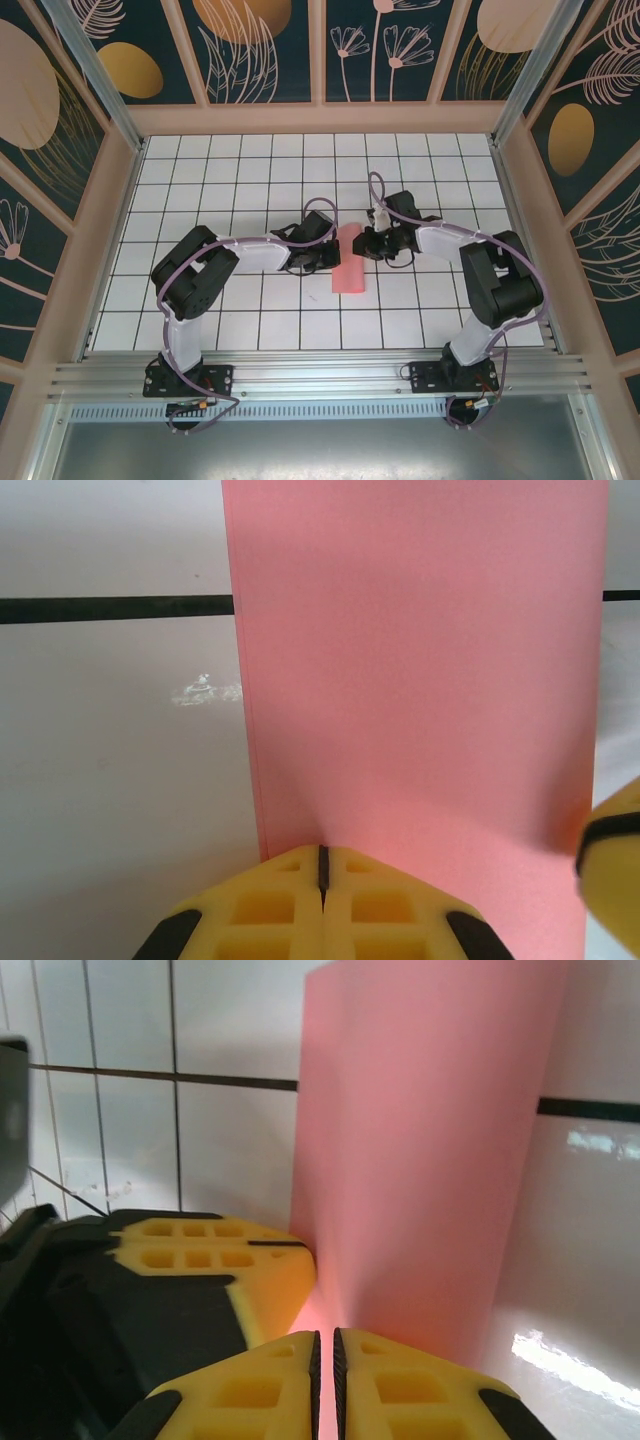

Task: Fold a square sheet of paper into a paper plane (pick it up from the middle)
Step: Fold the square sheet of paper in half at the center of the table.

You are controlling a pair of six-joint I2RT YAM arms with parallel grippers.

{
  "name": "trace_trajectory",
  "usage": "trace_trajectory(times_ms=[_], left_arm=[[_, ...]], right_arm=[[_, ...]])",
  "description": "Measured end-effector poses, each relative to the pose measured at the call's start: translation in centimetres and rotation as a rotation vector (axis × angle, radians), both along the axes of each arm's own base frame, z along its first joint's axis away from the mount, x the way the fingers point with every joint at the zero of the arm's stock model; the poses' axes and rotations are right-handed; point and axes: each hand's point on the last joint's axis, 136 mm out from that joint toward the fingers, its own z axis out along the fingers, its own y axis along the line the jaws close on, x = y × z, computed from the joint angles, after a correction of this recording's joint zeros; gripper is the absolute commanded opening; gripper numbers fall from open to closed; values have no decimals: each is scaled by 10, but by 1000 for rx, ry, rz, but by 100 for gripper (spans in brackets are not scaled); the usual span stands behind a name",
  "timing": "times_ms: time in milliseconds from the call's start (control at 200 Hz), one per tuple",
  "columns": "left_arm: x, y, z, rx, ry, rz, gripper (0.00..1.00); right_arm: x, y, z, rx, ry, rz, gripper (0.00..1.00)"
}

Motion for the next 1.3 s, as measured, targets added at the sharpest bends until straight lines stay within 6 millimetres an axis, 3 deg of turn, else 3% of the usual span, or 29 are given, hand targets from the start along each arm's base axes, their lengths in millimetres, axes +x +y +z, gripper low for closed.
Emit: trace_trajectory(times_ms=[445,806,1066,1301], left_arm=[[2,-2,-1,0,0,-1,0],[2,-2,-1,-1,-1,-4,0],[2,-3,-1,-2,-1,-5,0],[2,-3,-1,-2,-1,-5,0]], right_arm=[[-9,-16,-36,-51,72,-29,18],[-6,-17,-33,-44,53,-33,20],[-20,-12,-1,46,8,-7,20],[-46,-19,-28,32,101,-15,20]])
